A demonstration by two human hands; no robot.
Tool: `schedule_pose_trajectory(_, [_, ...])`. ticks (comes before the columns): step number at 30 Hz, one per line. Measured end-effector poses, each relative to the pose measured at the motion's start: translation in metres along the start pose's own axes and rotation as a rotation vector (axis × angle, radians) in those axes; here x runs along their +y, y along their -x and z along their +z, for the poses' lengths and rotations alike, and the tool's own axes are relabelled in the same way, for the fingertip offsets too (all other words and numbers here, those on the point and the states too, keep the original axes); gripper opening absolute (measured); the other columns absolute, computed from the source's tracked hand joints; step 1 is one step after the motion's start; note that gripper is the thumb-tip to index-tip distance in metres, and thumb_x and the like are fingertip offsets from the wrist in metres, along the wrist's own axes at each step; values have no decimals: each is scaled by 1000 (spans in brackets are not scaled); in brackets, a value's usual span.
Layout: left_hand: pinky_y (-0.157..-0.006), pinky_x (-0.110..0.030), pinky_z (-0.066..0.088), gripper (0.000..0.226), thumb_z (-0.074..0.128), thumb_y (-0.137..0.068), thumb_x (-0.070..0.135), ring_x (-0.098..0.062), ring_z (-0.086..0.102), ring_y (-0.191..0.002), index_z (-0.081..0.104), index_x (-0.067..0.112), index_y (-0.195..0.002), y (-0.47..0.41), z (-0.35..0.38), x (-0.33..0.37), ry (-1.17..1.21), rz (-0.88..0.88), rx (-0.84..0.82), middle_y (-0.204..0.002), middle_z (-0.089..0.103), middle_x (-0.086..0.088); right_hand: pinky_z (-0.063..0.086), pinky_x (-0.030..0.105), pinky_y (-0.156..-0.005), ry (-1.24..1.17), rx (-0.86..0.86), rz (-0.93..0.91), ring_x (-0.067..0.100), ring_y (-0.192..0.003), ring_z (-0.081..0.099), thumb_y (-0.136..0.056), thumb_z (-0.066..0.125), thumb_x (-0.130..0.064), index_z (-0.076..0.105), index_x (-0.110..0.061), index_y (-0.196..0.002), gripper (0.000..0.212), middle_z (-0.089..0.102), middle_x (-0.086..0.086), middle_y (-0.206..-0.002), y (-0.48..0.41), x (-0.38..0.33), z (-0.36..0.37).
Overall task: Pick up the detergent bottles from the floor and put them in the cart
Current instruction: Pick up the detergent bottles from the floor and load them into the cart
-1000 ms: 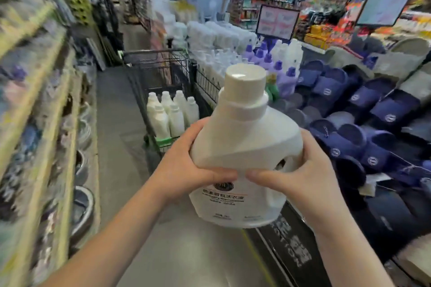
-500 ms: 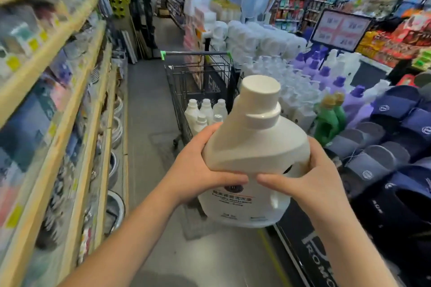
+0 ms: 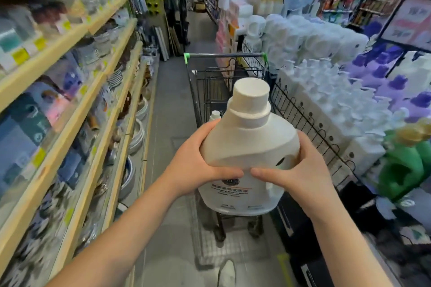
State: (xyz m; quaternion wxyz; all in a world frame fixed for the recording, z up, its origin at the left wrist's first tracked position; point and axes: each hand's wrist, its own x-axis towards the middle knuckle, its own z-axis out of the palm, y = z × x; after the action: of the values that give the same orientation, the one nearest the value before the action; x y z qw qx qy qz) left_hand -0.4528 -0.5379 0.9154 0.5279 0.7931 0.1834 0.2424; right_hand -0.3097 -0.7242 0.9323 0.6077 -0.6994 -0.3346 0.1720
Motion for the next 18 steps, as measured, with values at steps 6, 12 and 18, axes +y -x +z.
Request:
schedule_pose_trajectory(6, [-85,-9,51,96,105,-58,18,9,63,-115,55,50,-133,-83,22,-34,-12,-67,27,-123,67,27,50,4,-75,82,-104,26,-16,-100,65,-53,102,-14,62,-45,-117,81,71,-33,-108,-101,42,-20])
schedule_pose_trajectory(12, [-92,-15,50,99,107,-52,26,10,60,-119,54,53,-131,-137,34,-74,-2,-153,36,-126,64,29,52,14,-82,153,-200,76,-14,-107,62,-55,104,-18,59,-49,-119,84,68,-30,-114,-169,83,-25])
schedule_pose_trajectory(18, [-107,-40,53,104,102,-40,53,2,57,-124,47,62,-128,-169,48,-119,-51,-272,-22,-126,57,38,47,17,-87,199,-261,166,-16,-112,57,-56,105,-25,56,-54,-123,88,64,-35,-119,-203,129,-22])
